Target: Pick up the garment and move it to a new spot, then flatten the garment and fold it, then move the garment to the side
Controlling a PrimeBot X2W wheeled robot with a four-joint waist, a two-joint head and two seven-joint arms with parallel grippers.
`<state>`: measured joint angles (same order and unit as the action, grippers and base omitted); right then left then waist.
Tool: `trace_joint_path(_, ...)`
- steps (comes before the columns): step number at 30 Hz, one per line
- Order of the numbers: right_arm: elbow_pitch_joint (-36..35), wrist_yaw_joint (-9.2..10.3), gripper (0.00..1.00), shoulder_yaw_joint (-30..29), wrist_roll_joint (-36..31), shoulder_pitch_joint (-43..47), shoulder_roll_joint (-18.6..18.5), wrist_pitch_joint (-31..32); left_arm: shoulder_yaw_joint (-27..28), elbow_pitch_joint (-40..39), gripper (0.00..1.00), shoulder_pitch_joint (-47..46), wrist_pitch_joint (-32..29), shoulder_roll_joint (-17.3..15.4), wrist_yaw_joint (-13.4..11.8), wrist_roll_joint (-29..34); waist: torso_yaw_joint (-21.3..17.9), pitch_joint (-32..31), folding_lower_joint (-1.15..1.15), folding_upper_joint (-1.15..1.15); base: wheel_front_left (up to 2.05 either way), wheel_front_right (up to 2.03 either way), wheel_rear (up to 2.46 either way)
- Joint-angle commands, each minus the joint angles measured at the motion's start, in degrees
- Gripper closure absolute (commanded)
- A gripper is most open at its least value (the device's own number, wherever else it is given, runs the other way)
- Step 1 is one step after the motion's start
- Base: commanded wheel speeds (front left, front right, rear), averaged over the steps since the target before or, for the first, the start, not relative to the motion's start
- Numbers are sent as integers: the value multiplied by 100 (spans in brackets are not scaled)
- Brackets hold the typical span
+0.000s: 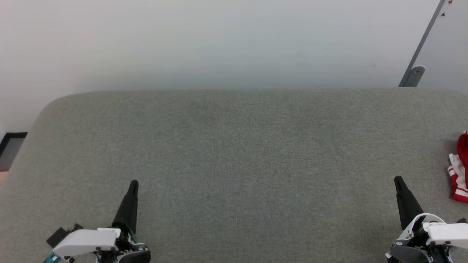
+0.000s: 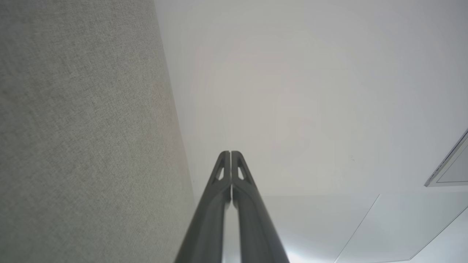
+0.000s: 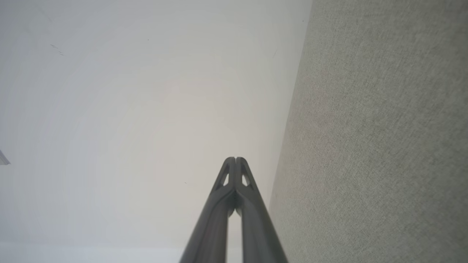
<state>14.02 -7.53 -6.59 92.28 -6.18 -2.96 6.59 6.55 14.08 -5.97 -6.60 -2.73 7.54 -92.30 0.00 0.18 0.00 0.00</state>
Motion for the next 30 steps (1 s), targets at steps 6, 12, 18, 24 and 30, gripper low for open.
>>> trace_joint_path(6, -13, 8, 100, 2, 25, -12, 20, 12, 8, -11, 100, -58, -10, -2, -10, -20, 0, 0, 0, 0, 0, 0, 0)
trace_joint_path(12, -13, 8, 100, 2, 25, -12, 20, 11, 8, -12, 100, -58, -10, -2, -10, -20, 0, 0, 0, 0, 0, 0, 0)
trace_joint_path(18, -14, 8, 100, 2, 25, -12, 20, 11, 9, -12, 100, -58, -9, -2, -10, -20, 0, 0, 0, 0, 0, 0, 0)
trace_joint_path(24, -14, 8, 100, 2, 25, -12, 20, 11, 8, -12, 100, -58, -9, -2, -10, -20, 0, 0, 0, 0, 0, 0, 0)
trace_joint_path(30, -14, 8, 100, 2, 26, -12, 20, 11, 7, -12, 100, -58, -9, -2, -10, -20, 0, 0, 0, 0, 0, 0, 0)
